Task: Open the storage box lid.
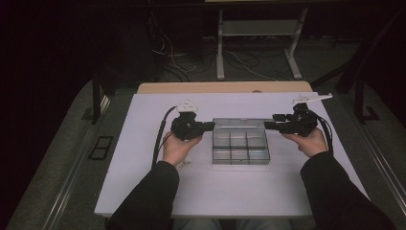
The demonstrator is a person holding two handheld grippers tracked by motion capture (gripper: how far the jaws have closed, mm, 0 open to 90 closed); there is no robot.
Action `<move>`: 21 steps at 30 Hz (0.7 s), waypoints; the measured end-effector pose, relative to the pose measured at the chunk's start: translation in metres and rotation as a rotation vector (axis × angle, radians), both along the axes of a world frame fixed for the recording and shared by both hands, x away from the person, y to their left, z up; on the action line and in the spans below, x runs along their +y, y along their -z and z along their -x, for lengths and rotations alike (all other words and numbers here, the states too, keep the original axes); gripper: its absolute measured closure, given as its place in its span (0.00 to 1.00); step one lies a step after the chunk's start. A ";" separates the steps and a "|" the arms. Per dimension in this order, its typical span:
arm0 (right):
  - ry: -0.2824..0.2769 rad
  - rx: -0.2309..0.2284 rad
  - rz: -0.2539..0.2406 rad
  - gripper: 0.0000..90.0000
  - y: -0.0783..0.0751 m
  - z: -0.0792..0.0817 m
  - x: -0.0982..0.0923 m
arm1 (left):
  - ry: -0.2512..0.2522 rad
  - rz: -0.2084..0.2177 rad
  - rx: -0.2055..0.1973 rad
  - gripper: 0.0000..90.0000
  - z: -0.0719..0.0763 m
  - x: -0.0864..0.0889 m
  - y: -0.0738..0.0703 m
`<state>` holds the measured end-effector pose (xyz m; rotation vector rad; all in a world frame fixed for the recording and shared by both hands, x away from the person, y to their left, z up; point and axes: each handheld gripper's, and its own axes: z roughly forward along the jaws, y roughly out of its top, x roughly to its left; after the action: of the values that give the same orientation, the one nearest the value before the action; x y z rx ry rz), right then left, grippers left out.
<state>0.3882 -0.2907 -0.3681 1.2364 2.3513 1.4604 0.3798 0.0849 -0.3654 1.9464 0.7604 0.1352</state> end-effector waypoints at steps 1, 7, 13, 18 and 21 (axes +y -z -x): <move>-0.001 -0.005 -0.001 0.45 0.000 0.000 -0.001 | 0.000 -0.002 0.000 0.98 -0.001 0.001 0.000; -0.018 -0.028 0.002 0.60 0.000 -0.002 -0.002 | 0.001 0.034 0.025 0.95 -0.004 0.003 0.001; -0.044 -0.035 -0.001 0.70 -0.001 -0.002 -0.001 | -0.011 0.028 0.047 0.80 -0.006 0.005 0.003; -0.045 -0.037 0.017 0.74 -0.004 -0.005 -0.001 | -0.014 0.038 0.077 0.66 -0.010 0.009 0.002; -0.049 -0.033 0.017 0.76 -0.005 -0.007 -0.003 | -0.022 0.018 0.078 0.62 -0.013 0.011 0.000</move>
<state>0.3952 -0.2934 -0.3630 1.1490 2.3836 1.4602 0.3932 0.0960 -0.3651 1.9356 0.8315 0.0659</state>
